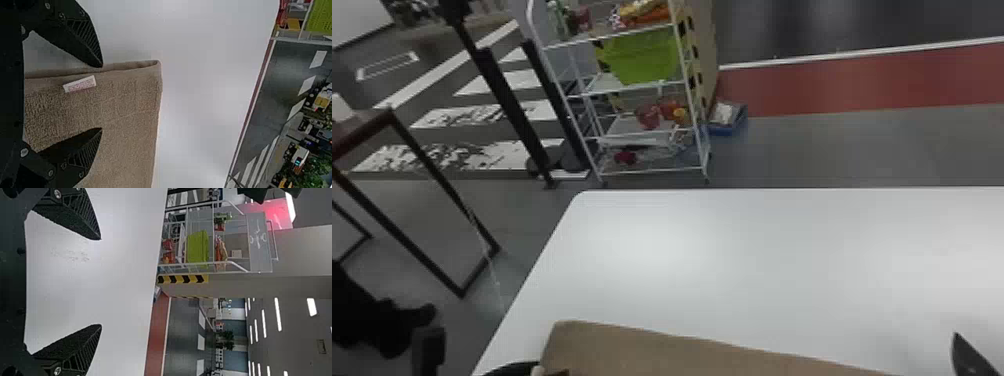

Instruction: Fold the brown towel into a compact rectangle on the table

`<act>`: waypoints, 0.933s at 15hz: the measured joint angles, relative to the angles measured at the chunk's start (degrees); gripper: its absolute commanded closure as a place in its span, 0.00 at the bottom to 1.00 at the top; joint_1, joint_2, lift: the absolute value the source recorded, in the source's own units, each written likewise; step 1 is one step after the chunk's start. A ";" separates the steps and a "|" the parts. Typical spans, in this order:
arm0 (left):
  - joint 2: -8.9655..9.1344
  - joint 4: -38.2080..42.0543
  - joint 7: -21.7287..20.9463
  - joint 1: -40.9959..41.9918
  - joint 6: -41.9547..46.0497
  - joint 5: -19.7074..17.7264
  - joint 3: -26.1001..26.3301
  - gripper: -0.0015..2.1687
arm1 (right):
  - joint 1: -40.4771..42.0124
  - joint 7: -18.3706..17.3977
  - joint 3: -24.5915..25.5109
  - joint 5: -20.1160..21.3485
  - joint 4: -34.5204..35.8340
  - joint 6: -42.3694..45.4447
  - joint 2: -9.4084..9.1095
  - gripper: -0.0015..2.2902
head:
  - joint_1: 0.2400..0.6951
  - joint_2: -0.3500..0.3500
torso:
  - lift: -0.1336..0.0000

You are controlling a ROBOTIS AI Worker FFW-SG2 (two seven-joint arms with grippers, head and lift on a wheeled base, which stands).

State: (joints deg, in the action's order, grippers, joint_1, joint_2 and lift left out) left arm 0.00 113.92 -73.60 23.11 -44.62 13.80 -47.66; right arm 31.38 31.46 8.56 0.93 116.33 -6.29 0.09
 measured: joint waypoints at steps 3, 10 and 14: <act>0.00 -0.60 -2.99 -0.66 -1.34 0.11 0.01 0.71 | -0.15 0.00 0.05 -0.11 -0.23 0.00 0.00 0.04 | 1.00 1.00 | 0.09; 0.00 -1.05 -3.93 -1.58 -3.01 -1.56 -1.19 0.83 | -0.19 0.00 0.14 -0.19 -0.53 0.00 0.00 0.04 | 1.00 1.00 | 0.09; 0.00 -0.79 -4.05 -1.58 -2.86 -2.28 -1.44 0.83 | -0.18 0.00 0.18 -0.21 -0.65 0.00 0.00 0.04 | 1.00 1.00 | 0.09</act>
State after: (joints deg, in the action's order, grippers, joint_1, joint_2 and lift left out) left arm 0.00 113.13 -77.65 21.53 -47.47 11.52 -49.10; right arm 31.20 31.46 8.74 0.72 115.69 -6.29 0.09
